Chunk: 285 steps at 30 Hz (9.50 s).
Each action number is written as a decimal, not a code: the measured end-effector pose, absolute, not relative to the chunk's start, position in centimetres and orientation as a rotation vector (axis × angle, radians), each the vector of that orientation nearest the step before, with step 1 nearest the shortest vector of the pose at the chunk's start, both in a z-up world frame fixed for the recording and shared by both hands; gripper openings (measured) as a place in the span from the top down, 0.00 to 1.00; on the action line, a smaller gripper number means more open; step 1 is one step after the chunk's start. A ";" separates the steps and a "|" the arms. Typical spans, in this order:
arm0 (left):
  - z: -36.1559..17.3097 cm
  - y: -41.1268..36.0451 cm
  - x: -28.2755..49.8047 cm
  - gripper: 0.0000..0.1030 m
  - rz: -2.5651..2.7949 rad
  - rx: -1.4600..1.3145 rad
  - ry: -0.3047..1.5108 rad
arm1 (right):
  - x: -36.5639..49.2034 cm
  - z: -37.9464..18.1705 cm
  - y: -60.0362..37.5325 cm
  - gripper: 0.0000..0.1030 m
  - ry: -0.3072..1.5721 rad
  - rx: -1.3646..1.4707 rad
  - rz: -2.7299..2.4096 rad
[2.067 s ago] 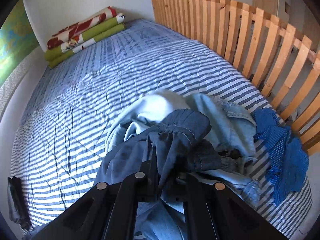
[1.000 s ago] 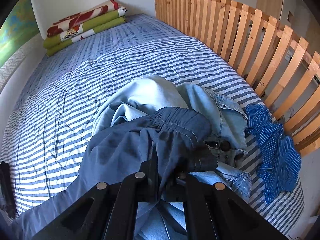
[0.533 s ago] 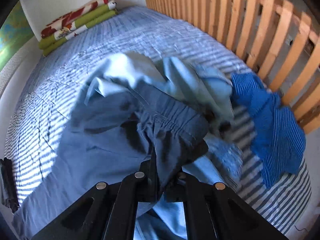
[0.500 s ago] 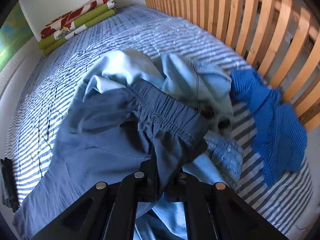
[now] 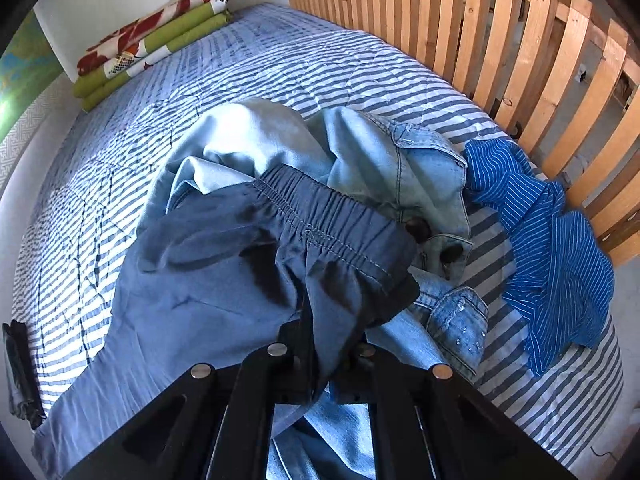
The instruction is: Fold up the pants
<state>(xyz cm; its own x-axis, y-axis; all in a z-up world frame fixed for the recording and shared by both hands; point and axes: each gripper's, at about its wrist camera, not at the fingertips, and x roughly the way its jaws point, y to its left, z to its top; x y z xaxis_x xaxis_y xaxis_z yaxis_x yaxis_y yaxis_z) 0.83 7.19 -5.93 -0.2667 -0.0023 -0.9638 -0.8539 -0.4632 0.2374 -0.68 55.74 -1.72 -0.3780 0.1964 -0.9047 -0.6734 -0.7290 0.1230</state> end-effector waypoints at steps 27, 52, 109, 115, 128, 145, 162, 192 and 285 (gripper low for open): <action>-6.7 5.4 -11.0 0.34 1.923 -1.561 0.669 | 3.1 -5.3 61.3 0.55 0.998 -1.332 2.255; -9.8 8.1 -8.3 0.34 1.893 -1.588 0.662 | 4.9 -4.8 60.7 0.70 0.964 -1.034 2.425; -2.5 -28.5 -5.2 0.28 2.491 -1.439 -0.234 | -0.9 5.7 1.1 0.93 -0.013 -1.153 2.983; -3.1 -33.5 -4.5 0.28 2.524 -1.435 -0.343 | -0.5 -3.5 -12.2 0.93 -0.290 -1.364 2.977; -0.9 -32.3 -4.7 0.28 2.519 -1.378 -0.342 | 2.2 -4.9 -13.3 0.58 -0.324 -1.658 3.108; -0.1 -27.1 -6.3 0.28 2.404 -1.402 -0.237 | 6.6 -1.2 4.0 0.57 -0.102 -1.629 3.113; -3.5 -20.3 -5.0 0.86 2.277 -1.590 0.146 | 1.7 -8.1 12.1 0.59 -0.076 -1.887 2.761; -4.0 -18.5 -10.1 0.85 2.404 -1.521 0.109 | 4.7 -10.5 11.2 0.62 -0.253 -2.085 2.790; -5.7 21.5 -21.6 0.98 1.837 -1.418 0.784 | 8.2 -10.1 23.7 0.99 0.132 -1.896 2.896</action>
<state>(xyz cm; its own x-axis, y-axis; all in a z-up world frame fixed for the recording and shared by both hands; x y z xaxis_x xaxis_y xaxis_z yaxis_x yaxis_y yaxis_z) -21.60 21.49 -5.67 -0.1771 0.1509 -0.9726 -0.8065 -0.5886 0.0555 8.18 23.65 -10.06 -0.3648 -0.3057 -0.8795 0.2246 -0.9456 0.2355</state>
